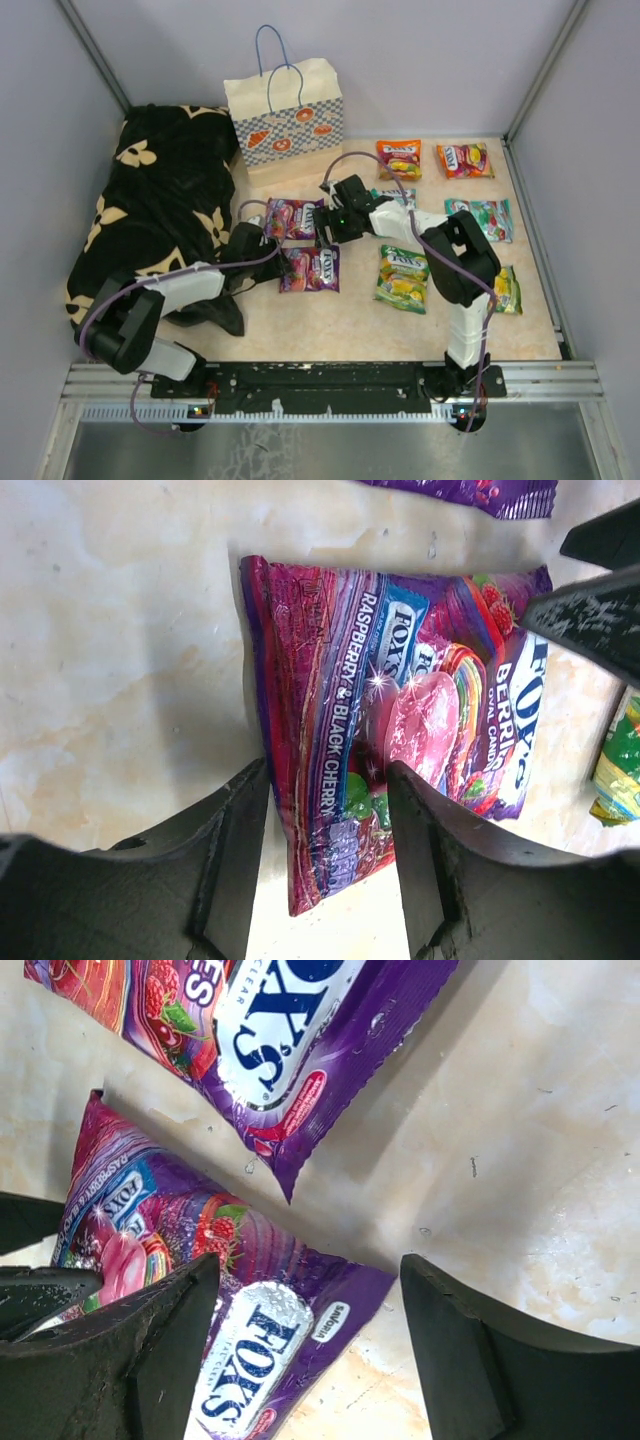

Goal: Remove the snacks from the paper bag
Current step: Move the snack to the center of the board, then adjust the snack at the center of the board.

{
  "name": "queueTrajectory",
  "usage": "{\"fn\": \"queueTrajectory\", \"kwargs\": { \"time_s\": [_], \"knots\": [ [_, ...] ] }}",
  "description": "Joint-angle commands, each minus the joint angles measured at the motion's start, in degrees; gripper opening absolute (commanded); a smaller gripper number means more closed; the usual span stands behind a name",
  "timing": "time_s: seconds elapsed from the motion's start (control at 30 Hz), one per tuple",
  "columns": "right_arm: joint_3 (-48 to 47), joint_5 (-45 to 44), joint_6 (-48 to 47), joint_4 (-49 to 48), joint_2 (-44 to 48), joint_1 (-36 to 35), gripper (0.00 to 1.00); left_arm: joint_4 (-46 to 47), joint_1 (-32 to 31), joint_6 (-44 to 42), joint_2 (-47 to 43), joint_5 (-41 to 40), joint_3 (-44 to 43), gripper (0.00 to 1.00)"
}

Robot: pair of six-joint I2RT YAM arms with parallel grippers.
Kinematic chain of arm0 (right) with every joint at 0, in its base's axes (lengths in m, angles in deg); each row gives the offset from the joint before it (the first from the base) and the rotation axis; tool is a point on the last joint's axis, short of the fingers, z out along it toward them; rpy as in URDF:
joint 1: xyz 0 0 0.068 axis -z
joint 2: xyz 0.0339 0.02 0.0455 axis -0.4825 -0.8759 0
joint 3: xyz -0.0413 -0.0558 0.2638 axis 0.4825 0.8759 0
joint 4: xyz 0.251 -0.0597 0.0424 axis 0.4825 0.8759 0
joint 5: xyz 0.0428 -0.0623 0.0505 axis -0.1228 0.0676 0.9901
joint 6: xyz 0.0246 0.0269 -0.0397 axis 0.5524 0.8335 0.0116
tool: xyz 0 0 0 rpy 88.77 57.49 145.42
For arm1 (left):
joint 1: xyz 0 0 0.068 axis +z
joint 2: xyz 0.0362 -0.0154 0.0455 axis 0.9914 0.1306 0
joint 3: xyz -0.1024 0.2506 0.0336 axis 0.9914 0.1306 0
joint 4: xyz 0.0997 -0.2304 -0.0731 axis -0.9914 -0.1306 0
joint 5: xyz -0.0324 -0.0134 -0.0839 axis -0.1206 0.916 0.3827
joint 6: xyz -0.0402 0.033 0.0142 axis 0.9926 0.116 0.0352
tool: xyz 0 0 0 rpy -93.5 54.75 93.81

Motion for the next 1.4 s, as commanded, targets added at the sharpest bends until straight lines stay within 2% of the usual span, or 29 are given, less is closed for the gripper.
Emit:
{"fn": "queueTrajectory", "kwargs": {
  "time_s": [0.0,0.13,0.23,0.3,0.5,0.7,1.1,1.23,1.37],
  "knots": [
    [-1.9,1.1,1.1,-2.5,3.9,1.3,0.74,-7.1,-0.5,0.9,-1.5,0.3,2.7,0.57],
    [-2.2,1.1,1.5,-2.6,4.5,1.7,0.74,-9.0,-0.4,-0.9,-3.0,-1.8,2.0,0.59],
    [-4.9,0.2,1.7,-1.7,4.4,1.7,0.74,-14.3,1.0,-5.4,-3.2,-7.8,-4.9,0.75],
    [-7.7,-0.7,2.1,-0.6,4.0,1.7,0.74,-15.9,4.1,-9.6,-2.3,-8.7,-9.8,0.82],
    [-13.9,-3.5,5.8,0.8,0.3,1.9,0.63,-19.0,12.6,-15.5,3.9,-5.8,-23.0,0.85],
    [-11.0,-0.8,13.9,-7.6,-3.1,4.6,0.47,-17.2,14.1,-18.2,12.1,-7.6,-29.0,0.77],
    [-12.2,4.9,17.1,-12.5,-12.0,5.0,0.42,-12.8,14.0,-18.9,21.5,-3.6,-30.5,0.61],
    [-12.0,6.7,18.3,-14.8,-13.7,5.2,0.25,-11.6,14.0,-18.5,22.7,-1.7,-30.6,0.56],
    [-12.2,7.1,18.8,-15.6,-14.7,5.7,0.03,-10.4,13.9,-18.2,23.7,-0.2,-30.9,0.5]
  ]
}}
